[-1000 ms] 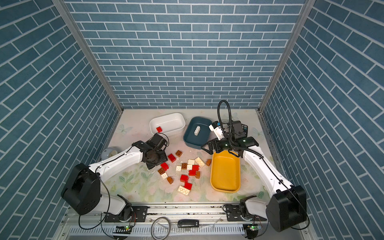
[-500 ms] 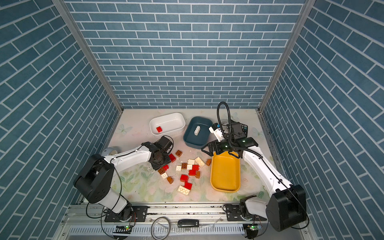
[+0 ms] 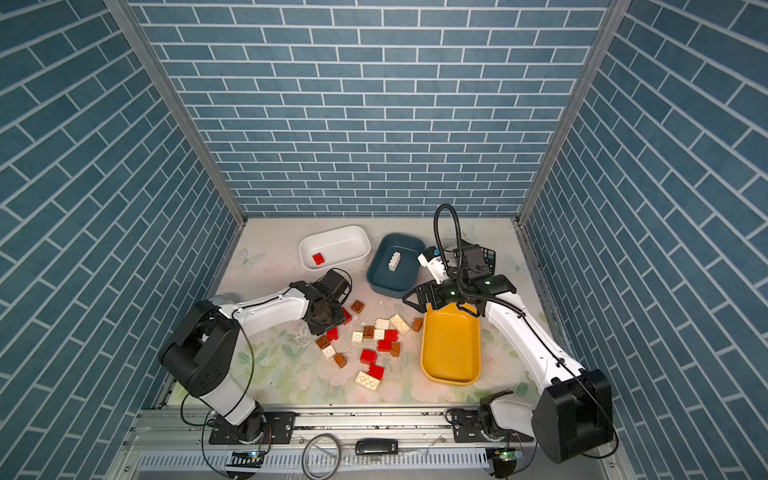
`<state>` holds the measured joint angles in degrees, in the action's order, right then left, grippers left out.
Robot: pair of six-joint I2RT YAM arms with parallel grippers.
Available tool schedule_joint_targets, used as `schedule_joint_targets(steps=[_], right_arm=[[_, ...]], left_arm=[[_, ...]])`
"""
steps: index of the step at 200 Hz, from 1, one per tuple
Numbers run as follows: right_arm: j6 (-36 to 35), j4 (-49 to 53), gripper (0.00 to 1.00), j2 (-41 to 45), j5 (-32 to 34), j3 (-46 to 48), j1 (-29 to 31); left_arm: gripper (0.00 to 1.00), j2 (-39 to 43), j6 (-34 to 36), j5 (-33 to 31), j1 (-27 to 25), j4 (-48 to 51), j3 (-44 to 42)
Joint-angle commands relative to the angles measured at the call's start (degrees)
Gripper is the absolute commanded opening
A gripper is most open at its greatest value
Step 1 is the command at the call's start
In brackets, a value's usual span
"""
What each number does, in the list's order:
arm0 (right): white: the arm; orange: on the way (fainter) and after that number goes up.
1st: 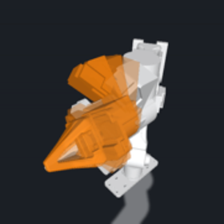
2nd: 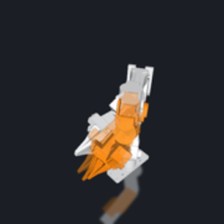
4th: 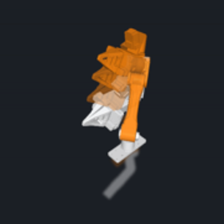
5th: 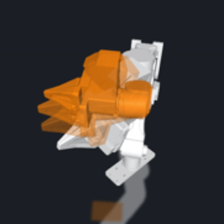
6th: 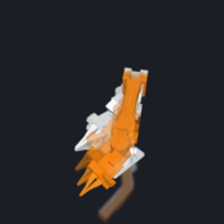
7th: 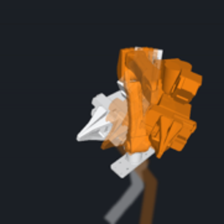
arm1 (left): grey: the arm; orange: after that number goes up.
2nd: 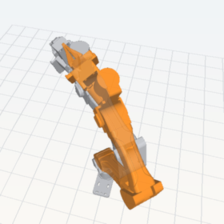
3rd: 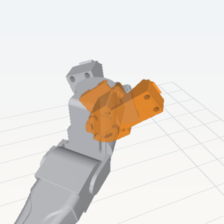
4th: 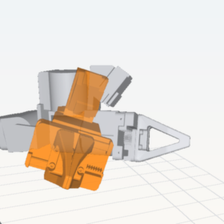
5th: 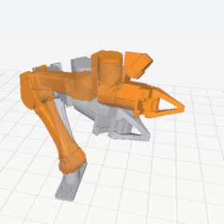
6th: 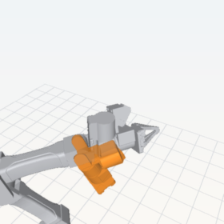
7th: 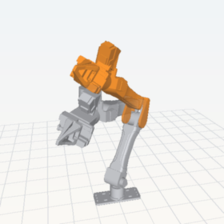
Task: Sort the legos into containers by color
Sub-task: 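Lower the left gripper onto a red brick and grasp it, then carry the red brick with the left gripper into the white tub and release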
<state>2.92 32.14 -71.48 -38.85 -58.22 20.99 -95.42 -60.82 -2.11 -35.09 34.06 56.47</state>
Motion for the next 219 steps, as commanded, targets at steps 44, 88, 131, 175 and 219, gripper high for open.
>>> schedule_joint_targets(steps=[44,88,131,175,219], right_arm=[[-2.0,1.2,0.99,-0.1,-0.7,1.3,0.3],[-1.6,0.9,0.99,-0.3,-0.7,1.4,0.2],[-2.3,2.4,0.99,0.4,1.0,0.4,0.1],[-1.8,3.0,0.99,1.5,2.2,-0.2,-1.7],[1.7,0.8,0.99,3.8,0.6,1.3,-7.1]], left_arm=[[0.47,-0.3,7.2,-1.0,-2.1,6.3,0.4],[0.34,-0.8,9.0,0.3,-2.4,4.7,0.1],[0.18,1.0,13.3,-1.7,-2.4,8.9,5.0],[0.19,2.2,21.0,3.5,-3.2,10.4,15.8],[0.2,-2.1,29.7,9.8,-6.0,8.8,28.0]])
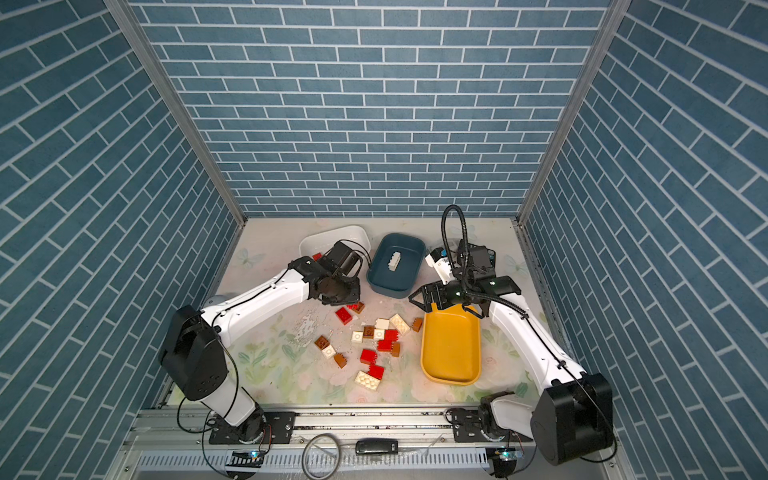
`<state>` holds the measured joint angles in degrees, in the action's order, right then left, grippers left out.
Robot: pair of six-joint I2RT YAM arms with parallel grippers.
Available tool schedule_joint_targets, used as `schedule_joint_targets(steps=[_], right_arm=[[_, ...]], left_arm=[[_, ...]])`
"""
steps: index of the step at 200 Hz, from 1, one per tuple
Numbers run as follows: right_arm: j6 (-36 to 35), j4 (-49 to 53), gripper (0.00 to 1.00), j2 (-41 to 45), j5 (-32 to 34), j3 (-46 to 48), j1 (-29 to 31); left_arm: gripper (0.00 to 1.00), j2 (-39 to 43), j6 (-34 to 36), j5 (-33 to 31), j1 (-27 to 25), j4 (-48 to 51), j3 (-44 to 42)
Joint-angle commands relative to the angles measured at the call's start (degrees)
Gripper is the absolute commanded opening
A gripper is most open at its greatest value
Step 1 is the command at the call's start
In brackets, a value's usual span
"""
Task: Sort the legos into containers by color
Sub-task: 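Carry the red brick with the left gripper into the white tub and release, then move the left gripper back to the pile and grasp a brown brick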
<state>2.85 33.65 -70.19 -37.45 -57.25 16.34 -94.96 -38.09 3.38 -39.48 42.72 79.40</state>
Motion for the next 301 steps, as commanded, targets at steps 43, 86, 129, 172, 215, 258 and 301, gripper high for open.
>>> schedule_joint_targets(steps=[43,86,129,172,215,258,301], right_arm=[[1.9,0.5,0.99,4.6,0.1,0.5,-5.4],[2.2,1.3,0.99,5.2,-0.1,0.4,-5.7],[2.6,1.7,0.99,4.8,-1.9,0.1,-5.7],[2.8,2.0,0.99,3.3,-3.2,-1.1,-5.7],[3.1,-0.1,0.99,1.7,-8.2,-2.1,-4.2],[4.5,-3.4,0.99,0.7,-8.2,-2.7,-1.5],[5.7,-6.1,0.99,0.1,-7.7,-2.8,-0.9]], left_arm=[[0.2,-8.1,15.1,-0.6,-1.6,-0.2,13.2],[0.2,-14.3,25.7,-8.4,4.3,1.4,20.5],[0.2,-19.2,31.1,-9.1,12.1,1.5,23.8],[0.2,-24.0,32.9,-7.5,19.1,-1.7,25.6],[0.23,-30.8,31.1,-6.2,22.2,-3.3,30.2],[0.4,-34.4,30.4,-8.8,23.3,-4.3,33.1],[0.75,-32.9,29.8,-9.8,23.4,-0.9,34.2]])
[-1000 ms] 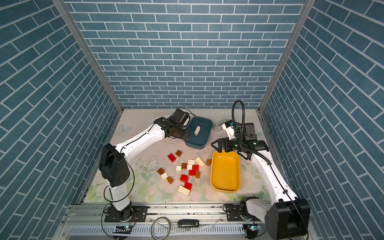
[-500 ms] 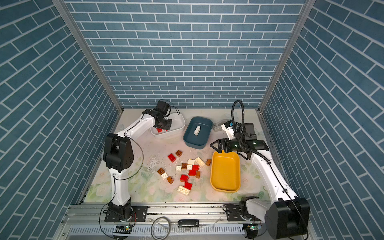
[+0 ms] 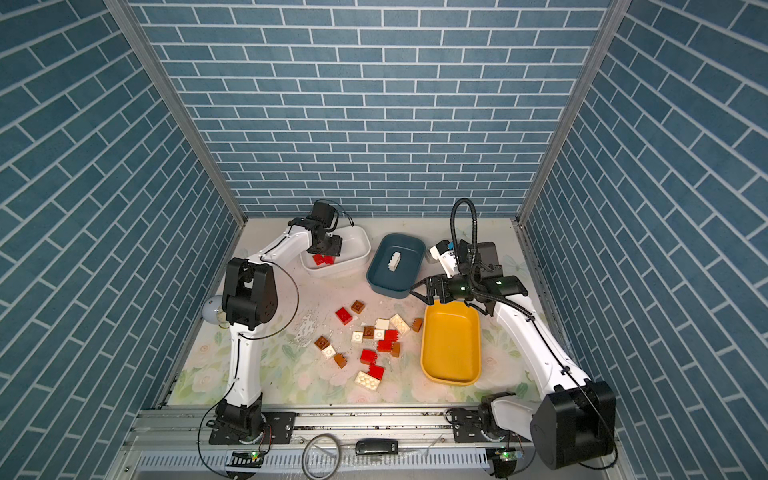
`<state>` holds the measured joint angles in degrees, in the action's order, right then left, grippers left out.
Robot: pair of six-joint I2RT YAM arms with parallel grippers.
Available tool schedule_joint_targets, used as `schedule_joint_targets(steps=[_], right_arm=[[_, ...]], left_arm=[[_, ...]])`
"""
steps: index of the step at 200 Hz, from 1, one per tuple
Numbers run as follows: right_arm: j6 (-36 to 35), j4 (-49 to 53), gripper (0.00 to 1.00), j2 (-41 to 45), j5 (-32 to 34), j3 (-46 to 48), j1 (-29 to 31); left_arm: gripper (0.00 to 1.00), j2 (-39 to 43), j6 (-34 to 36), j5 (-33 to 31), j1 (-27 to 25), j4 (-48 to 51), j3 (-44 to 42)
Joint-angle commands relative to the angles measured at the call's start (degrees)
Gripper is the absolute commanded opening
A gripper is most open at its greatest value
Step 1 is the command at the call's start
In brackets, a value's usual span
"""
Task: Sort the legos into containers by color
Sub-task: 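Move the left gripper back to the pile and grasp a brown brick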
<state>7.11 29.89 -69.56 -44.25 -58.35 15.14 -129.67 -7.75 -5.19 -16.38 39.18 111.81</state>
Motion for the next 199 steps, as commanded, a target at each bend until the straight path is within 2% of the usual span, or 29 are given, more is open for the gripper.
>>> schedule_joint_targets(steps=[1,26,57,70,109,137,156,184,199], right_arm=[[1.4,-2.4,0.99,-0.6,-0.9,-1.8,0.3],[1.2,-2.7,0.99,-0.8,-0.6,-1.6,0.3],[1.7,-3.9,0.99,-1.0,-0.4,-0.9,0.3],[1.8,-4.5,0.99,-1.6,-1.0,-1.0,0.3],[1.2,-4.6,0.99,-3.0,-2.1,-1.6,0.5],[0.9,-4.6,0.99,-3.8,-2.7,-1.9,0.8],[1.0,-4.5,0.99,-4.2,-2.8,-2.4,1.1],[1.2,-4.6,0.99,-4.4,-2.6,-2.7,1.5],[1.2,-4.5,0.99,-4.7,-2.8,-2.6,1.7]], left_arm=[[0.76,1.9,-0.6,-1.2,0.3,2.8,1.8],[0.82,7.5,-3.0,0.6,0.1,5.7,-2.0],[0.82,17.8,-10.0,6.6,-0.6,7.8,-12.3],[0.82,22.0,-13.1,6.4,-1.7,9.2,-17.5],[0.81,36.7,-23.1,6.8,-4.9,4.8,-37.9],[0.82,43.8,-26.4,5.2,-9.1,7.2,-45.4],[0.81,48.7,-34.3,5.8,-11.4,6.0,-51.7],[0.79,53.0,-49.2,-0.3,-16.0,7.7,-58.5],[0.78,53.6,-57.6,-1.6,-18.0,6.7,-60.7]])
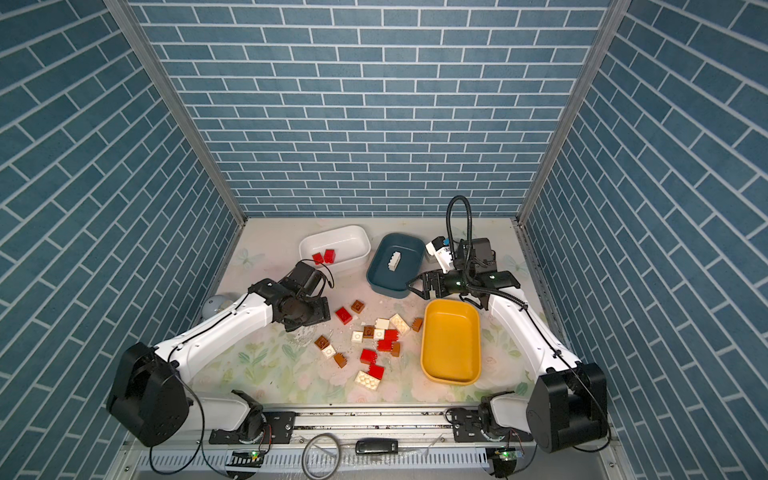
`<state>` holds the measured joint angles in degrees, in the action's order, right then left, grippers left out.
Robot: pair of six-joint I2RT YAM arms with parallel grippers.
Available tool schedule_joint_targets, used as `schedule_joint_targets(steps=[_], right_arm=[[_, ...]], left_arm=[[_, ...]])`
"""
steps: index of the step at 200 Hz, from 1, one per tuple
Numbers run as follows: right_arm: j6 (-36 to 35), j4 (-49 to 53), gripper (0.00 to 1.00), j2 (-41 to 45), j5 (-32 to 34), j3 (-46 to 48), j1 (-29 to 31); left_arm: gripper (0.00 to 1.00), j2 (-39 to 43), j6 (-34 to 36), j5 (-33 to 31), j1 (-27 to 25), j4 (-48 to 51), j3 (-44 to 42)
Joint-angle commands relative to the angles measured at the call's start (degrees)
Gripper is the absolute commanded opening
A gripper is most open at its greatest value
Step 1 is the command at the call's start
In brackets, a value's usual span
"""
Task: Sort the legos into containers by color
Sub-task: 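Move the left gripper back to the pile and grasp a brown brick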
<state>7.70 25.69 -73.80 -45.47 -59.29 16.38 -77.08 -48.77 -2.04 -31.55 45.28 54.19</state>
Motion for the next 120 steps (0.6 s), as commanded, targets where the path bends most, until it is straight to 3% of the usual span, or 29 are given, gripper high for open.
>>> schedule_joint_targets(steps=[1,57,97,120], right_arm=[[0.6,-0.3,0.99,-0.5,-1.6,-1.6,0.5],[0.3,0.9,0.99,-0.7,-2.2,-1.5,0.8],[-0.2,2.0,0.99,-0.2,-2.0,-1.0,0.9],[-1.1,3.5,0.99,0.0,-1.4,-1.1,0.9]], left_arm=[[0.78,0.9,-17.0,-4.8,-2.9,0.5,-3.2],[0.75,-4.2,-30.8,-7.3,-7.2,-0.4,-5.0],[0.69,-9.5,-32.0,-5.0,-7.4,-7.3,-6.4],[0.58,-11.7,-31.2,-4.5,-7.6,-8.0,-5.8]])
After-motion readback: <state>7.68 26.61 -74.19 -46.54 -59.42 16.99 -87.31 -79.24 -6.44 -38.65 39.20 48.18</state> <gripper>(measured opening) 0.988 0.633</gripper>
